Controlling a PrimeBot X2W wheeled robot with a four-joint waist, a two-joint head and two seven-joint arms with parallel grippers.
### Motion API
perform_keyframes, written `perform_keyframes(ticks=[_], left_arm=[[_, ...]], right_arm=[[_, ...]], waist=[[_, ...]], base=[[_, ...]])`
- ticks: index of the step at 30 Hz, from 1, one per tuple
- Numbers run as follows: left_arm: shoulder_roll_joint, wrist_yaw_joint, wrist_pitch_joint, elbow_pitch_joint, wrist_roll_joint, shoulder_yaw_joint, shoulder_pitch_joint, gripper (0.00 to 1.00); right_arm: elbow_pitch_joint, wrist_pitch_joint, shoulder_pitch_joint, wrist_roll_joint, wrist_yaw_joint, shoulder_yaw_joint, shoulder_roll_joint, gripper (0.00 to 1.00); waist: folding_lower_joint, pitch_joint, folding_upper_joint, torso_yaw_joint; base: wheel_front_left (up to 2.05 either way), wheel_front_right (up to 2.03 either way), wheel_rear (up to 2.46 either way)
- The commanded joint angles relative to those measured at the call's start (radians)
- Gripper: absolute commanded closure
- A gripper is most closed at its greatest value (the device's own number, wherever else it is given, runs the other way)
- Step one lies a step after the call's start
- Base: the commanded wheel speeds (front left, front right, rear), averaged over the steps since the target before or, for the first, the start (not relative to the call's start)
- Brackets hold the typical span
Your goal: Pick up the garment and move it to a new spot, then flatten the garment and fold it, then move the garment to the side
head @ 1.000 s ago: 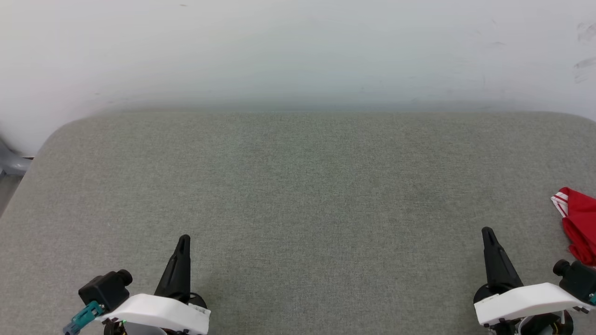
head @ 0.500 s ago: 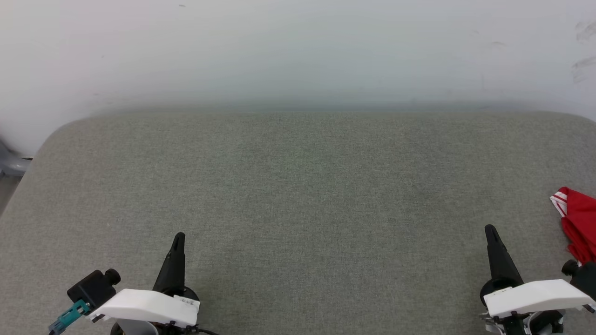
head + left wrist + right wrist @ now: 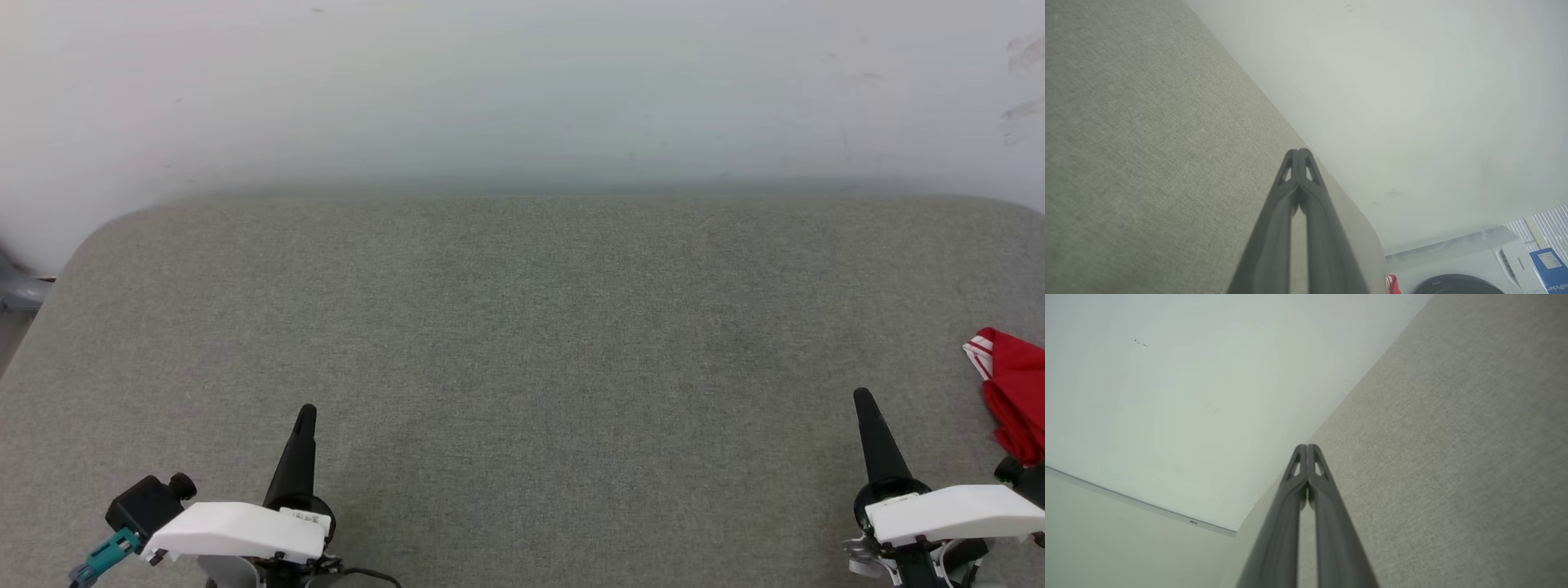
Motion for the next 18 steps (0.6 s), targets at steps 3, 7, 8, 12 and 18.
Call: perform_keyframes(ticks=[3, 7, 8, 12, 18], left_arm=[[0.006, -0.006, 0.012, -0.004, -0.048, 0.008, -0.024, 1.0], [0.005, -0.007, 0.022, 0.001, -0.092, 0.014, -0.029, 1.0], [0.005, -0.007, 0.024, 0.002, -0.102, 0.015, -0.03, 1.0], [0.005, -0.007, 0.036, 0.006, -0.144, 0.02, -0.034, 1.0], [0.005, -0.007, 0.051, 0.011, -0.203, 0.026, -0.039, 1.0]], right_arm=[[-0.005, 0.013, -0.025, 0.048, 0.0, -0.005, 0.002, 1.0], [-0.004, 0.024, -0.028, 0.09, 0.0, -0.008, 0.002, 1.0], [-0.003, 0.026, -0.029, 0.1, 0.0, -0.008, 0.002, 1.0], [-0.002, 0.037, -0.032, 0.141, 0.0, -0.011, 0.002, 1.0], [0.0, 0.052, -0.033, 0.199, 0.0, -0.015, 0.003, 1.0]], waist=[[0.0, 0.0, 0.0, -0.001], [0.0, 0.0, 0.0, -0.001], [0.0, 0.0, 0.0, -0.001], [0.0, 0.0, 0.0, -0.002], [0.0, -0.001, 0.0, -0.003]], base=[[0.0, 0.0, 0.0], [0.0, 0.0, 0.0], [0.0, 0.0, 0.0], [0.0, 0.0, 0.0], [0.0, 0.0, 0.0]])
